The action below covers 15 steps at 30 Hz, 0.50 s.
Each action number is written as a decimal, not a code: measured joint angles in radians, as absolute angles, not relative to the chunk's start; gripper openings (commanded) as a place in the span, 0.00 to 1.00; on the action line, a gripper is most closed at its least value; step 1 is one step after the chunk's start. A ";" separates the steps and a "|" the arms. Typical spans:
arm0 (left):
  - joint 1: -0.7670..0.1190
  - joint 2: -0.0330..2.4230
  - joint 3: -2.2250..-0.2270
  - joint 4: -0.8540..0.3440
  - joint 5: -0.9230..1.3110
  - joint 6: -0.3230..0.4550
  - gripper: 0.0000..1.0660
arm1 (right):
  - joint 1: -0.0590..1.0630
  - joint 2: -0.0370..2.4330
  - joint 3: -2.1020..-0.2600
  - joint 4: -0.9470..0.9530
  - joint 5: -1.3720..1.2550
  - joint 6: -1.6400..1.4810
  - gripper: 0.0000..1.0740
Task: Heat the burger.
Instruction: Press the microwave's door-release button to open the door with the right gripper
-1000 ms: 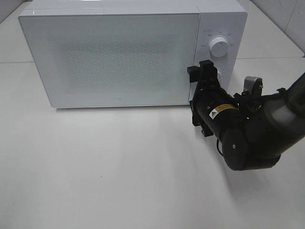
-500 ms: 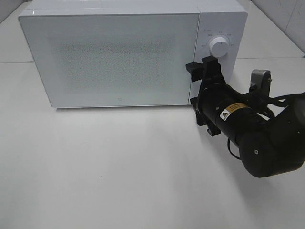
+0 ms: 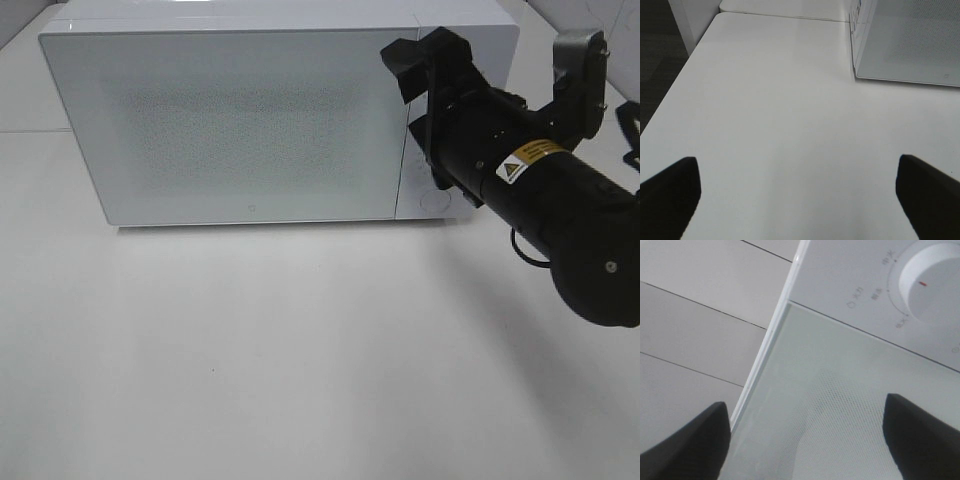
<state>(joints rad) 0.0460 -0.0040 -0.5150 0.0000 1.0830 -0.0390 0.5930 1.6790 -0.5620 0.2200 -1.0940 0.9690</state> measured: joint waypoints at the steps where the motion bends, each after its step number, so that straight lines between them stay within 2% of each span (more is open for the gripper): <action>1: 0.046 -0.004 -0.515 0.000 1.083 -0.039 0.92 | 0.583 1.641 -0.561 0.214 -1.040 0.912 0.70; 5: 0.046 -0.004 -0.515 0.000 1.083 -0.039 0.92 | 0.558 1.574 -0.561 0.209 -0.926 0.828 0.70; 15: 0.046 -0.004 -0.515 0.000 1.083 -0.039 0.92 | 0.461 1.346 -0.562 0.209 -0.435 0.416 0.70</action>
<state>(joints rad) 0.0460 -0.0040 -0.5150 0.0000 1.0830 -0.0390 0.4610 1.3460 -0.5620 0.2090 -0.4350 0.4160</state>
